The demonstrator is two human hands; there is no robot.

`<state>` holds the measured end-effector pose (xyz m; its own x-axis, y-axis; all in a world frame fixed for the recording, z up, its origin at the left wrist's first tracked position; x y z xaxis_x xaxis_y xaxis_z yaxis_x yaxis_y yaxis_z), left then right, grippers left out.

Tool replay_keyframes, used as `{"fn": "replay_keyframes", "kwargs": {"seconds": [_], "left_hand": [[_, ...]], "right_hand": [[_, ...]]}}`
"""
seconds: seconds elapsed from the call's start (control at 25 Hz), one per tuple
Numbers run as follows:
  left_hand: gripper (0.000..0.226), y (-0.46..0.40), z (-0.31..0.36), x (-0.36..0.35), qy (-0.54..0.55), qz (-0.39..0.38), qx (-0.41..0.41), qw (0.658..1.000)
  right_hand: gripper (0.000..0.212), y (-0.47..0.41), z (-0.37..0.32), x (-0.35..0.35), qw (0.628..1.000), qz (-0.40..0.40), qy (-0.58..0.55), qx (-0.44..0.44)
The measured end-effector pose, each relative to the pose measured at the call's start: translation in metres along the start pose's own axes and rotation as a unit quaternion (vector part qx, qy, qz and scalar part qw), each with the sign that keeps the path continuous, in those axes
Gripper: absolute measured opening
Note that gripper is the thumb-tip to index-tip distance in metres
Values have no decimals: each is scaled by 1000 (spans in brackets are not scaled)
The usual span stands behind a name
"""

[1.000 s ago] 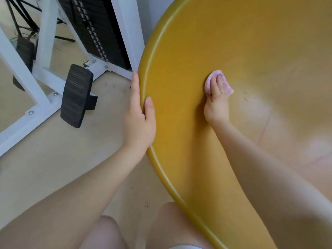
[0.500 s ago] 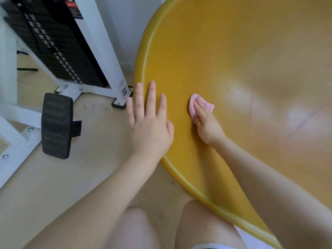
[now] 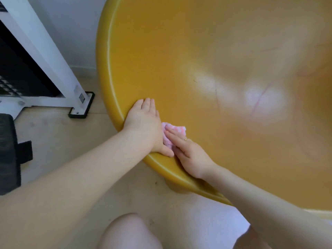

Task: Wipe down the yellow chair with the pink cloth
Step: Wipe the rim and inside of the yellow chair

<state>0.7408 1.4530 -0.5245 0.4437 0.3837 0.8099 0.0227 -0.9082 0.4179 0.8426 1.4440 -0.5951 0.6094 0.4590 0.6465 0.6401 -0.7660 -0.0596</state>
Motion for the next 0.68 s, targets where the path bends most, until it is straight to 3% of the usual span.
{"fn": "replay_keyframes", "kwargs": {"seconds": [0.08,0.2,0.32,0.52,0.6,0.68], "left_hand": [[129,-3,1,-3,-5,-15,-10,1000],[132,-5,2,-7,3,-19,-11,1000],[130,-2,4,-7,-1,-41,-15,999],[129,-9,9,-10,17,-80,-10,997],[122,-25,13,-8,28,-93,2,995],[115,-41,11,-3,37,-92,-8,995]], "right_hand": [[45,-30,20,8,998,40,38,-22],[43,-83,73,37,980,125,73,-139],[36,-87,74,49,967,158,81,-183],[47,-8,17,6,997,48,4,-68],[44,-2,27,11,999,5,22,-24],[44,-24,50,24,998,26,49,-11]]}}
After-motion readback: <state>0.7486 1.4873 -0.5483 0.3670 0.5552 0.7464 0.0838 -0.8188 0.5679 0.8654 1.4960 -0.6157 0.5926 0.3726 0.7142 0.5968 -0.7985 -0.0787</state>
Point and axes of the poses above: each hand's wrist, its own y-axis away from the middle knuckle, its own x-axis out of the back of the hand, z = x × y, the point moved 6 cm from there along -y, towards the middle knuckle, and after that the axes turned 2 degrees about -z, right-handed, at the moved point
